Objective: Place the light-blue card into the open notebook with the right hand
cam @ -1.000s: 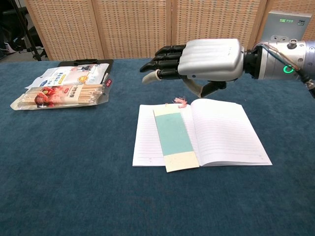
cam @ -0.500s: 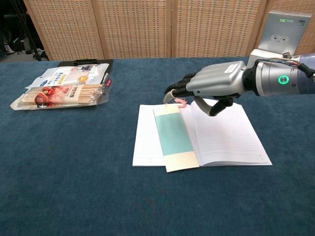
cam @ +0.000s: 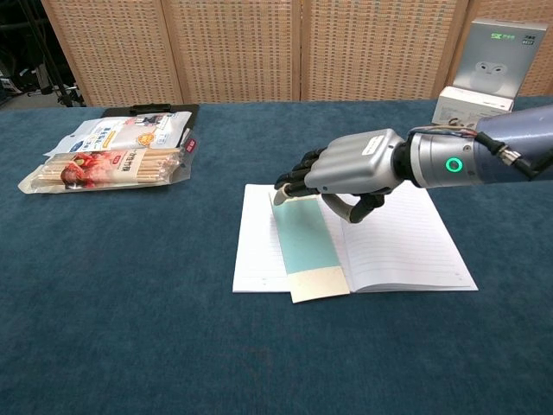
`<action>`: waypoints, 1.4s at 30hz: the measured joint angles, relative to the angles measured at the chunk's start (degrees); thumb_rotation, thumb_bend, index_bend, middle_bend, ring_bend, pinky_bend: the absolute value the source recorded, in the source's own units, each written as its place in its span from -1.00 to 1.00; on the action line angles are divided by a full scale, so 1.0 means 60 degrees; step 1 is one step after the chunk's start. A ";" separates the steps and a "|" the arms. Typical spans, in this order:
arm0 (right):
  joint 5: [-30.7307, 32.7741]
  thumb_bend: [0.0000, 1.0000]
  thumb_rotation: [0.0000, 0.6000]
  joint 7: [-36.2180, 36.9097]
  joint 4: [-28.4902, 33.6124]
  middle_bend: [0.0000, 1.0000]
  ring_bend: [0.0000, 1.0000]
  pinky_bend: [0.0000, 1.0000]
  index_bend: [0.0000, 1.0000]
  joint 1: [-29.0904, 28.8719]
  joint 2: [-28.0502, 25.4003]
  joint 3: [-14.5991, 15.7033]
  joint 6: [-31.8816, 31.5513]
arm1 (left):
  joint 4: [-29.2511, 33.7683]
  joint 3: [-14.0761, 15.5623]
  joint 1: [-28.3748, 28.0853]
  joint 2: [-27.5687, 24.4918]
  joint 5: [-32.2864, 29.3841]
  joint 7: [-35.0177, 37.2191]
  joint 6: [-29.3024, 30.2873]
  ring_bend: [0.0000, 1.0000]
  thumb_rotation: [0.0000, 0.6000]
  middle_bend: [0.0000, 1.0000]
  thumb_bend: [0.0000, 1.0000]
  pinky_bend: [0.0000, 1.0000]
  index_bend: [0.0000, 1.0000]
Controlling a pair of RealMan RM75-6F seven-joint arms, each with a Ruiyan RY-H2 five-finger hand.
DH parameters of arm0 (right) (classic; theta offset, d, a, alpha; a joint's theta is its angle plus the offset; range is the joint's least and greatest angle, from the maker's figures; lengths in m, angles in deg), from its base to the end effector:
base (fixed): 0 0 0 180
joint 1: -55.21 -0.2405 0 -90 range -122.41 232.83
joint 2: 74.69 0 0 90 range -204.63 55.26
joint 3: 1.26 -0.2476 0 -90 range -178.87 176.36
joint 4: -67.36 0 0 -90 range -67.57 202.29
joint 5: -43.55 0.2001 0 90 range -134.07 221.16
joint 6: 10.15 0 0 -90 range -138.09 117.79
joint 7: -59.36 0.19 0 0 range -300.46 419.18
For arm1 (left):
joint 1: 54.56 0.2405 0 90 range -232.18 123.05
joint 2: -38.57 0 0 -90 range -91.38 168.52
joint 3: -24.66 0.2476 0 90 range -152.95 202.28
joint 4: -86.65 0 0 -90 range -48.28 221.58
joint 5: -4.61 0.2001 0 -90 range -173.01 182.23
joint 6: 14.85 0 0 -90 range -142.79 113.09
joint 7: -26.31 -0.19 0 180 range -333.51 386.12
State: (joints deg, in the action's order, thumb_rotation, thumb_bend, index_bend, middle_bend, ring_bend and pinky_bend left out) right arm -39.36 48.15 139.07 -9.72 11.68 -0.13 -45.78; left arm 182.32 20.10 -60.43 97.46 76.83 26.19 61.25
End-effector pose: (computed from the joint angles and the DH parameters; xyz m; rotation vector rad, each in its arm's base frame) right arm -0.0727 -0.3991 -0.0697 2.4777 -0.2967 0.6012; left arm -0.3390 0.2308 0.1833 -1.2547 -1.0634 -0.7207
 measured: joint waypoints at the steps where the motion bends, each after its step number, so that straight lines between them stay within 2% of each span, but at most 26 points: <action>1: 0.0037 1.00 1.00 -0.0049 -0.0029 -0.97 -1.00 -0.93 -1.00 -0.0008 0.0017 -0.0002 0.0077 | -0.0004 -0.0006 0.0002 -0.0001 -0.0004 0.0015 0.0009 -1.00 1.00 -1.00 -1.00 -1.00 -1.00; 23: 0.1119 1.00 1.00 -0.1496 -0.0130 -0.83 -1.00 -0.93 -0.88 0.0234 0.0042 -0.0082 0.0620 | 0.0001 -0.0001 -0.0015 0.0002 0.0021 0.0031 -0.0002 -1.00 1.00 -1.00 -1.00 -1.00 -1.00; 42: 0.3019 1.00 1.00 -0.2967 0.0487 -0.82 -1.00 -0.93 -0.87 0.0800 0.0218 -0.0232 0.0014 | 0.0020 0.0009 -0.0035 0.0041 -0.0005 -0.0074 -0.0012 -1.00 1.00 -1.00 -1.00 -1.00 -1.00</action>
State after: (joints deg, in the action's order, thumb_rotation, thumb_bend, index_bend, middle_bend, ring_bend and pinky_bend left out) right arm -21.25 30.35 141.99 -4.92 12.98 -1.52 -45.69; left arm 182.43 20.15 -60.64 97.71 76.80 25.74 61.17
